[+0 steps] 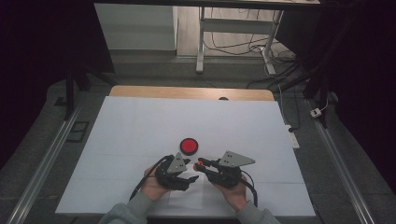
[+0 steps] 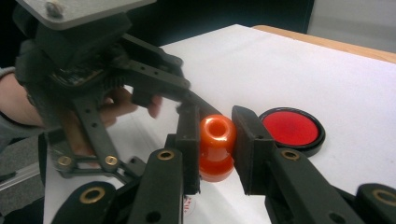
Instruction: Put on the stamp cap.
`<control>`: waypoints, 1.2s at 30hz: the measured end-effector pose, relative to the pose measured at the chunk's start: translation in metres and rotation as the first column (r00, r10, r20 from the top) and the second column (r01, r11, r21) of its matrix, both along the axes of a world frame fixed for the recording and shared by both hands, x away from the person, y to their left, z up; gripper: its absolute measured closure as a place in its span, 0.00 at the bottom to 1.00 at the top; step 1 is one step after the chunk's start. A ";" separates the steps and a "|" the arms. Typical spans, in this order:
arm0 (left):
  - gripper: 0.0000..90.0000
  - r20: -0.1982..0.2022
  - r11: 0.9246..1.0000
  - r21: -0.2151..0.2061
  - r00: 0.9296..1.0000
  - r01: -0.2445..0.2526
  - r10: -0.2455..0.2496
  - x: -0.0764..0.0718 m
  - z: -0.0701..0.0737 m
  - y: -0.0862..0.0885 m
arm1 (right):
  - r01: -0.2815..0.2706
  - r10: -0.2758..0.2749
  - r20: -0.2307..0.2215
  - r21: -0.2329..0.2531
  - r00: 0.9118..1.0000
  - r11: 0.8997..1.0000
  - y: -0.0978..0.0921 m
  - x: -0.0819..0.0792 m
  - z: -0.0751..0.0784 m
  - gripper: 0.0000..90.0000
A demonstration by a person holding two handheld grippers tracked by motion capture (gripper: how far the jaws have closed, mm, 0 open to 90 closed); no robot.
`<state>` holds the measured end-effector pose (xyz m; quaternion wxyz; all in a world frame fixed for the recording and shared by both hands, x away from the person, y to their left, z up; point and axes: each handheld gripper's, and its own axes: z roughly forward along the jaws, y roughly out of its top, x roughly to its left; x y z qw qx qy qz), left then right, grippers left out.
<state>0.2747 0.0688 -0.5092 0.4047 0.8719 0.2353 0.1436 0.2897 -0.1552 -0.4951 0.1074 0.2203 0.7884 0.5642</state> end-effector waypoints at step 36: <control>0.32 0.005 0.982 -0.072 0.985 -0.174 0.175 -0.034 0.007 0.112 | 0.039 -0.039 0.012 -0.014 0.999 0.999 -0.020 0.012 0.008 0.80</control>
